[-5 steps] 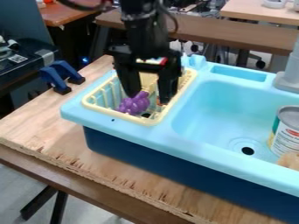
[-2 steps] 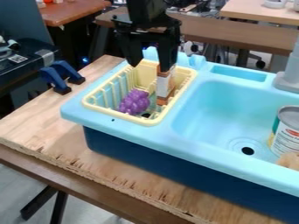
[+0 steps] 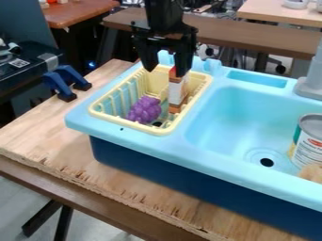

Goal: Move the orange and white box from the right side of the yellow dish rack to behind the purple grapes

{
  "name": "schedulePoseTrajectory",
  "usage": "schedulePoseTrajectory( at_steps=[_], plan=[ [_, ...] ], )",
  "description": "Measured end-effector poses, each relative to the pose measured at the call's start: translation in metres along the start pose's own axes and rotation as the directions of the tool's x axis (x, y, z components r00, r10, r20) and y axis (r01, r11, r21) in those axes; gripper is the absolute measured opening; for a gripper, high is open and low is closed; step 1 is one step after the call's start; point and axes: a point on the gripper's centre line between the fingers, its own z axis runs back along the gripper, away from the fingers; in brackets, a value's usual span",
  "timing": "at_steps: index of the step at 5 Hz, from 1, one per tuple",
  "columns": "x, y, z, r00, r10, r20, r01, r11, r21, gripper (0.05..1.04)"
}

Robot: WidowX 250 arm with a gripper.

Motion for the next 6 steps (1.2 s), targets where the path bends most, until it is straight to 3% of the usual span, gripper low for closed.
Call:
schedulePoseTrajectory(
  at_steps=[2,5,6],
  plan=[
    [0.008,0.012,-0.009,0.999,0.035,-0.013,-0.035,0.999,-0.001,1.001],
    [0.025,0.009,-0.027,0.998,0.067,-0.008,-0.067,0.996,-0.055,1.001],
    [0.028,0.008,-0.028,0.993,0.115,0.001,-0.115,0.992,-0.049,0.943]
  ],
)
